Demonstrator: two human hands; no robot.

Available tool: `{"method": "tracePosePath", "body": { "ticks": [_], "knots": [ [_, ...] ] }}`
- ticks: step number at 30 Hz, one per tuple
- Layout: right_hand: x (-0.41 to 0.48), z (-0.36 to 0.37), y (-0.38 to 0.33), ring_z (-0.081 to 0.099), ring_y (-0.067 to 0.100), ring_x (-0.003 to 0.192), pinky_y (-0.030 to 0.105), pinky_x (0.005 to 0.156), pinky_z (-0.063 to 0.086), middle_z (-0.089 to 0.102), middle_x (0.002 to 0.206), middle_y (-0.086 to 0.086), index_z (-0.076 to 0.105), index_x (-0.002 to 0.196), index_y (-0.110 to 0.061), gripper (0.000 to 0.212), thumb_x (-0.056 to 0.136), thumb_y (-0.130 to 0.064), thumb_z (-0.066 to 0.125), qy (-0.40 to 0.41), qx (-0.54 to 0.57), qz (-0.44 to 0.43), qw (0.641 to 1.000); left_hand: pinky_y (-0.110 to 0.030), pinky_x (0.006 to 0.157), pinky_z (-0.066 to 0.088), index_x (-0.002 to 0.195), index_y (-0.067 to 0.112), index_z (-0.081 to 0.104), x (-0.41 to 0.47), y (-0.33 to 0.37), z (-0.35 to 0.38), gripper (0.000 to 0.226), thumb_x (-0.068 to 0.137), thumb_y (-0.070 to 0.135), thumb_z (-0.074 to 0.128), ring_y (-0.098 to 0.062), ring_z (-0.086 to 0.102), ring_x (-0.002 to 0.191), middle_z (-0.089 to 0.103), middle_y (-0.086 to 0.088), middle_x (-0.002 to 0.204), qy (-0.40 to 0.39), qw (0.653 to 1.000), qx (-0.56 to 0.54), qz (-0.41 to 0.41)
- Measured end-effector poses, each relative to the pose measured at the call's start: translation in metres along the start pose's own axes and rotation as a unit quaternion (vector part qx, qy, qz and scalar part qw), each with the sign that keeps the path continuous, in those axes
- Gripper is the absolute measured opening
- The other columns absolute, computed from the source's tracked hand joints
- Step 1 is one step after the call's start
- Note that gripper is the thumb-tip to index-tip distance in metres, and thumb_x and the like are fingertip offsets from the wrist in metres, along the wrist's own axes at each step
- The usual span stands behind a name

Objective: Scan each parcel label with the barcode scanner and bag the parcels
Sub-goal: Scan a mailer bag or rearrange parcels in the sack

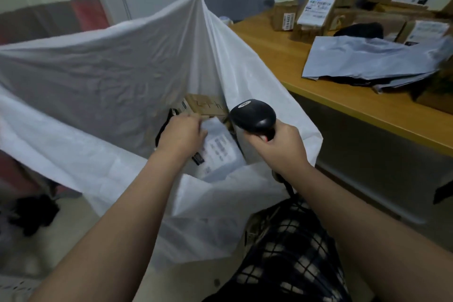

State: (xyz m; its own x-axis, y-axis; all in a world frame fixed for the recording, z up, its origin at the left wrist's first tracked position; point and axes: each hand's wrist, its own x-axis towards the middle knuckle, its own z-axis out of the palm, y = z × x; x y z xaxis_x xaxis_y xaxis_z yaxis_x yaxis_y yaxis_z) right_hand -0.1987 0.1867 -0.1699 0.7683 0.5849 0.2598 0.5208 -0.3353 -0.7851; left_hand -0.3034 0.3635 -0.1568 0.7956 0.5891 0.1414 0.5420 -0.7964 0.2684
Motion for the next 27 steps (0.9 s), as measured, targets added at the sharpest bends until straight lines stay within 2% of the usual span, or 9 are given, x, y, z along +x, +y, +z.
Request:
{"method": "tracePosePath", "body": {
  "ticks": [3,5,8,10,15,17,19,21,27],
  "knots": [
    [-0.001,-0.008,0.01,0.057,0.012,0.068,0.027,0.057,0.038,0.054,0.061,-0.011,0.05,0.068,-0.032,0.027,0.083,-0.041,0.07,0.009,-0.015,0.028,0.999,-0.041,0.088,0.045,0.119,0.006,0.059,0.009,0.014,0.007,0.031,0.095,0.027,0.056,-0.031,0.052,0.109,0.055,-0.014,0.116,-0.019,0.999,-0.002,0.036],
    [0.0,-0.016,0.016,0.059,0.014,0.068,0.029,0.06,0.043,0.056,0.061,-0.007,0.054,0.07,-0.027,0.024,0.083,-0.039,0.07,0.022,-0.016,0.05,0.998,-0.039,0.088,0.043,0.119,0.007,0.058,0.015,0.03,0.006,0.031,0.096,0.028,0.054,-0.03,0.051,0.11,0.055,-0.014,0.116,-0.004,0.998,-0.006,0.059],
    [0.001,-0.032,0.022,0.058,0.014,0.063,0.029,0.058,0.042,0.055,0.057,-0.003,0.055,0.066,-0.021,0.027,0.082,-0.036,0.071,0.056,-0.003,0.063,0.996,-0.039,0.087,0.044,0.121,0.009,0.058,0.023,0.058,0.004,0.032,0.097,0.03,0.052,-0.029,0.05,0.111,0.056,-0.012,0.115,0.008,0.995,-0.006,0.1],
    [0.001,-0.044,0.024,0.061,0.015,0.066,0.031,0.061,0.046,0.061,0.061,0.0,0.061,0.072,-0.017,0.025,0.08,-0.038,0.072,0.076,0.004,0.071,0.995,-0.039,0.088,0.046,0.125,0.011,0.057,0.027,0.076,0.005,0.034,0.098,0.032,0.051,-0.028,0.051,0.111,0.056,-0.01,0.117,0.004,0.993,-0.007,0.121],
    [0.001,-0.086,0.037,0.063,0.017,0.064,0.032,0.059,0.05,0.061,0.06,-0.003,0.06,0.072,-0.022,0.026,0.078,-0.045,0.071,0.117,0.006,0.094,0.989,-0.039,0.087,0.047,0.127,0.015,0.056,0.038,0.129,0.005,0.034,0.099,0.033,0.049,-0.026,0.049,0.113,0.056,-0.007,0.119,0.005,0.983,-0.012,0.181],
    [0.001,-0.111,0.045,0.06,0.012,0.058,0.03,0.054,0.046,0.059,0.057,-0.004,0.059,0.068,-0.021,0.029,0.079,-0.044,0.072,0.15,-0.002,0.096,0.984,-0.038,0.086,0.047,0.126,0.016,0.056,0.043,0.157,0.006,0.033,0.098,0.033,0.049,-0.025,0.049,0.113,0.056,-0.006,0.118,0.011,0.977,-0.016,0.213],
    [0.0,-0.138,0.054,0.05,0.007,0.05,0.028,0.049,0.035,0.051,0.05,-0.007,0.051,0.059,-0.02,0.037,0.081,-0.041,0.072,0.188,-0.014,0.097,0.977,-0.037,0.084,0.047,0.124,0.016,0.057,0.05,0.186,0.007,0.033,0.098,0.034,0.05,-0.025,0.05,0.112,0.057,-0.006,0.116,0.022,0.968,-0.022,0.251],
    [-0.003,-0.164,0.065,0.043,0.007,0.045,0.028,0.048,0.03,0.044,0.046,-0.008,0.044,0.055,-0.021,0.042,0.081,-0.036,0.073,0.224,-0.013,0.104,0.969,-0.036,0.085,0.045,0.125,0.016,0.057,0.055,0.217,0.008,0.034,0.098,0.034,0.05,-0.025,0.051,0.112,0.057,-0.006,0.118,0.028,0.957,-0.029,0.287],
    [-0.018,-0.23,0.094,0.041,0.007,0.047,0.031,0.052,0.033,0.042,0.048,-0.008,0.041,0.055,-0.022,0.043,0.081,-0.029,0.074,0.317,-0.027,0.139,0.938,-0.035,0.092,0.041,0.136,0.019,0.048,0.059,0.302,0.019,0.041,0.098,0.034,0.048,-0.024,0.046,0.117,0.051,-0.005,0.127,0.021,0.923,-0.044,0.381]
  ]
}}
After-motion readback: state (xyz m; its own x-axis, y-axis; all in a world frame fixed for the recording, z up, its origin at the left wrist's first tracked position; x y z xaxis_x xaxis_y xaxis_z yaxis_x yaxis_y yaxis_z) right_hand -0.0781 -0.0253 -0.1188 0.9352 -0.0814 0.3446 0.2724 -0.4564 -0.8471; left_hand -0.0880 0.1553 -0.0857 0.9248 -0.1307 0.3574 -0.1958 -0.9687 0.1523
